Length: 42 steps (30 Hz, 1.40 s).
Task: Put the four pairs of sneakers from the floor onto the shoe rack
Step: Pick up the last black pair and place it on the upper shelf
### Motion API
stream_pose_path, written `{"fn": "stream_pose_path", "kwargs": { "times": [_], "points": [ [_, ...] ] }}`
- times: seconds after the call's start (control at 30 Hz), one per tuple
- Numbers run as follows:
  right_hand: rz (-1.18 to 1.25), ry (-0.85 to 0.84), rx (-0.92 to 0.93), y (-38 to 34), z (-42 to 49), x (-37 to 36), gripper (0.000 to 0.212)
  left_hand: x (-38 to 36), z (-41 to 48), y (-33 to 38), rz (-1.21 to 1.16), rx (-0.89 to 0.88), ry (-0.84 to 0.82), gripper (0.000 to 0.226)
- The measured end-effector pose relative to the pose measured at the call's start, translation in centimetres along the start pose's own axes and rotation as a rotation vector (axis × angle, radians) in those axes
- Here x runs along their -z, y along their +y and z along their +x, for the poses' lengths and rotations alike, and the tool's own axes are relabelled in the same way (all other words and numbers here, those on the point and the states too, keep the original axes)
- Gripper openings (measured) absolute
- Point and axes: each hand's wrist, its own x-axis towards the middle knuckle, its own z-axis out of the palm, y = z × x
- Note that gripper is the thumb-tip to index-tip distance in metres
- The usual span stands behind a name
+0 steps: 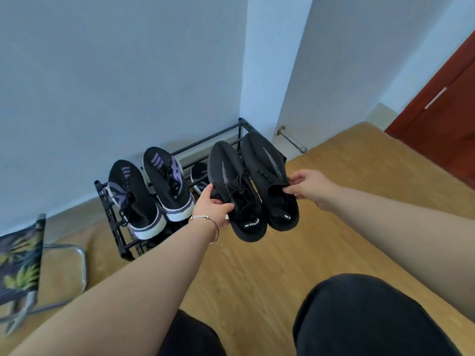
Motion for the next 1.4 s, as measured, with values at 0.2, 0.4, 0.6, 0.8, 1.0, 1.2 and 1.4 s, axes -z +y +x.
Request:
{"fn": "stream_pose_path", "kwargs": {
  "times": [0.2,0.4,0.6,0.8,1.0,1.2,1.4],
  "points": [
    [-0.035,-0.019,0.060,-6.3,2.2,-1.2,0.043,3.1,1.6,5.1,-0.052,-0.030,0.030,0.080],
    [-0.029,-0.043,0.137,-8.3,6.8,-2.2,0.046,2.8,4.7,5.9,-0.130,-0.019,0.097,0.063],
    [-0.064,-0.137,0.140,-7.7,12.1,-3.7,0.029,2.2,8.1,5.6,-0.085,0.031,0.187,0.070],
    [-0.090,-0.193,0.144,-7.4,17.7,-4.3,0.044,1.3,11.2,5.6,-0.001,0.062,0.291,0.062],
    [-0.114,-0.239,0.136,-6.2,21.5,-5.1,0.046,0.6,13.3,5.2,0.055,0.091,0.333,0.063],
    [-0.123,-0.265,0.161,-6.0,22.8,-5.3,0.011,1.0,16.1,3.4,0.100,0.066,0.357,0.076],
    [-0.094,-0.289,0.157,-6.4,23.0,-5.3,0.015,0.9,15.5,3.5,0.136,0.037,0.384,0.039]
  ]
}}
